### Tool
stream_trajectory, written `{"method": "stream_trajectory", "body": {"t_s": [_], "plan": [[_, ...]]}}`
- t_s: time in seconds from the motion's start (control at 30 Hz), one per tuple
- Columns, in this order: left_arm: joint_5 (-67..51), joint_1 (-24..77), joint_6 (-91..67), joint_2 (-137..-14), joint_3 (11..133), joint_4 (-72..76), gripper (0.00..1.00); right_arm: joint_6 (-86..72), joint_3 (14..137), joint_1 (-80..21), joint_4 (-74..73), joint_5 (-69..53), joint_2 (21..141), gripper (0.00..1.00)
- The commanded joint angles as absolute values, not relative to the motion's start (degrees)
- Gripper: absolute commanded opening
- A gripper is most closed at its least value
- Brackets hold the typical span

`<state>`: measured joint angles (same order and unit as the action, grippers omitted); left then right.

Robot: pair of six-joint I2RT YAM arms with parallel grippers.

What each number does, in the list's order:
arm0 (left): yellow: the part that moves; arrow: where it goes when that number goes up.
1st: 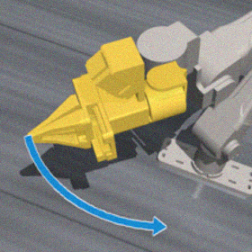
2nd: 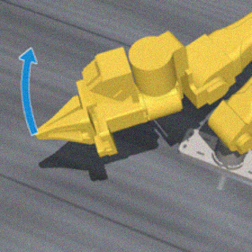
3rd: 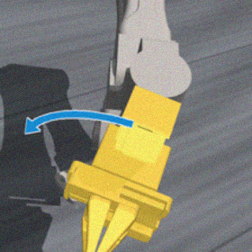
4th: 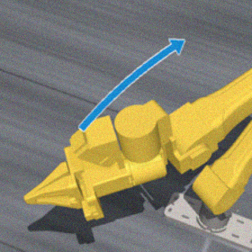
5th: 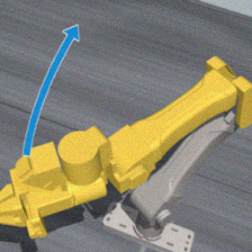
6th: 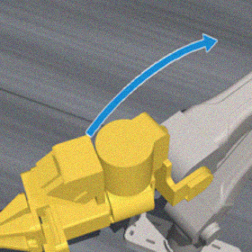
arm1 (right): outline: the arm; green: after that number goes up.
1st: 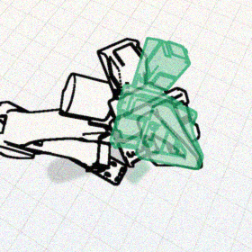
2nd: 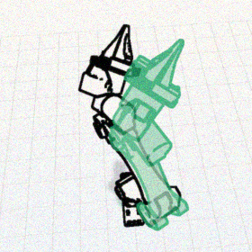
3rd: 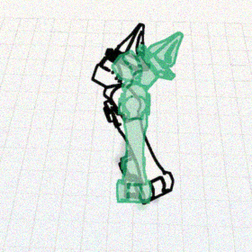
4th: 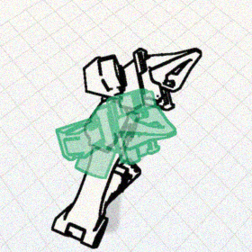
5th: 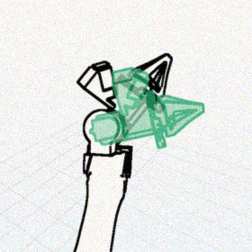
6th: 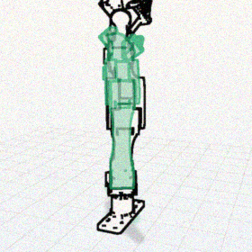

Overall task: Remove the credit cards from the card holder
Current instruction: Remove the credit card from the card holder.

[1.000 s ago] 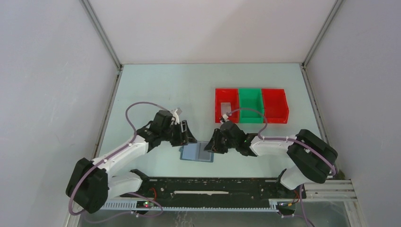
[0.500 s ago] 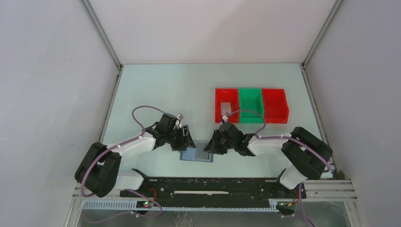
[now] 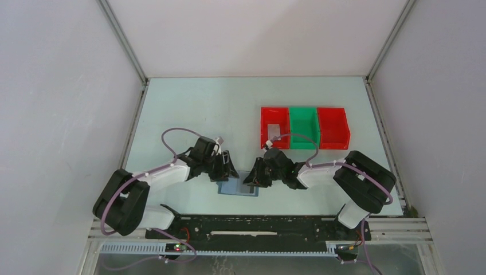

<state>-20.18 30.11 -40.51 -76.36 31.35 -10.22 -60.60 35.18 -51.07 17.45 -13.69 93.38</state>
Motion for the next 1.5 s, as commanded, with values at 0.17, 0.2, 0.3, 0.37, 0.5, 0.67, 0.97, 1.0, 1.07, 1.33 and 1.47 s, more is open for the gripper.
{"method": "stream_trajectory", "body": {"t_s": [0.17,0.2,0.3,0.37,0.5,0.67,0.97,1.0,1.07,1.33,1.47], "plan": [[-12.07,30.21,-40.87,-63.33,30.42,-13.88,0.64,-58.33,34.72,-49.92,14.0,-10.18,88.54,0.37],[-11.13,30.15,-40.79,-61.89,30.68,-14.45,0.64,-57.63,34.72,-50.02,12.31,-8.33,86.61,0.37],[-10.57,30.15,-40.52,-61.12,30.78,-14.68,0.65,-55.92,34.72,-49.65,9.16,-5.14,82.77,0.39],[-11.25,30.15,-40.5,-62.84,30.48,-13.95,0.65,-55.89,34.72,-49.21,8.07,-5.18,83.09,0.39],[-12.69,30.15,-41.3,-67.05,28.91,-10.01,0.64,-56.92,34.72,-49.76,6.71,-5.02,84.96,0.41],[-12.76,30.15,-41.32,-71.15,28.39,-9.46,0.63,-57.47,34.63,-50.84,7.34,-4.85,86.7,0.42],[-13.29,30.14,-40.88,-72.81,28.12,-9.18,0.63,-57.39,34.63,-51.56,10.47,-6.46,88.57,0.42],[-13.42,30.13,-40.87,-73.04,28.19,-9.14,0.63,-57.33,34.63,-51.71,10.54,-6.36,88.4,0.42],[-13.77,30.15,-40.8,-73.53,28.3,-8.98,0.63,-57.18,34.63,-51.97,10.34,-5.83,87.68,0.41],[-13.72,30.15,-40.8,-73.14,28.15,-8.96,0.63,-57.28,34.65,-52.82,5.23,-0.04,83.34,0.42],[-13.88,30.15,-40.74,-72.95,28.12,-9.03,0.63,-57.79,34.71,-53.34,5.15,1.88,82.79,0.42]]}}
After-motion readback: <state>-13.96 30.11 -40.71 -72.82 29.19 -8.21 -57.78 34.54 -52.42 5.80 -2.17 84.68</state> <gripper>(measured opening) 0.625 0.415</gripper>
